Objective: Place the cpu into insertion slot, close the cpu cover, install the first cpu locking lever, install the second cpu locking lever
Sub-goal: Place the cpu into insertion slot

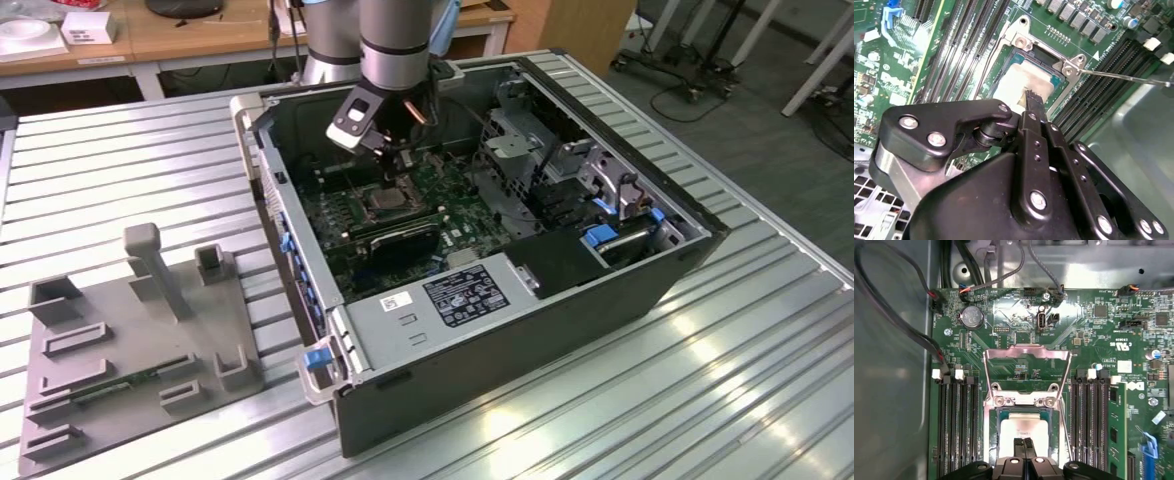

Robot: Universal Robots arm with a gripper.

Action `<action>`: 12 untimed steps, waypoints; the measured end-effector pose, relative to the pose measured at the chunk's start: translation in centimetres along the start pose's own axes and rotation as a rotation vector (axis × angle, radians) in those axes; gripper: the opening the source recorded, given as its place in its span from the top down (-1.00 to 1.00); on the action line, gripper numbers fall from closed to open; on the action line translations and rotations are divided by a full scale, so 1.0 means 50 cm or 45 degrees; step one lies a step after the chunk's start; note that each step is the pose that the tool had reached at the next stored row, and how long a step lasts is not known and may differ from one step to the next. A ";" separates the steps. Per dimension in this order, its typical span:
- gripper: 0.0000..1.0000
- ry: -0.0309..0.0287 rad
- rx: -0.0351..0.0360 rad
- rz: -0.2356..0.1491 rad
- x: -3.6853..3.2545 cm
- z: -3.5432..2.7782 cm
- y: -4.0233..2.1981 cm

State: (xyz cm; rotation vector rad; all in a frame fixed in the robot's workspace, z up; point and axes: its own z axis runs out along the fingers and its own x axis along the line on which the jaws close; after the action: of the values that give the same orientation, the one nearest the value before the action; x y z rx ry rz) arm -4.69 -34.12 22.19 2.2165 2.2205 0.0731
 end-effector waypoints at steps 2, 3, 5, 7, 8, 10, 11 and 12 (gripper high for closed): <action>0.79 0.0001 -0.0001 0.000 0.000 -0.006 0.000; 0.79 0.0002 -0.0001 0.000 0.000 -0.009 0.000; 0.79 0.0000 0.0000 0.000 0.000 -0.014 0.000; 0.79 0.0003 -0.0001 0.000 0.000 -0.014 0.001; 0.79 0.0004 -0.0002 0.000 0.000 -0.014 0.001; 0.79 0.0001 -0.0001 0.000 0.000 -0.014 0.000; 0.79 0.0001 -0.0001 0.000 0.000 -0.015 0.000; 0.79 0.0000 0.0000 0.000 0.000 -0.015 0.000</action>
State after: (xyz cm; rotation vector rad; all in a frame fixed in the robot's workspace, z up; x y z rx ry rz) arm -4.69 -34.12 22.92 2.2164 2.2205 0.0731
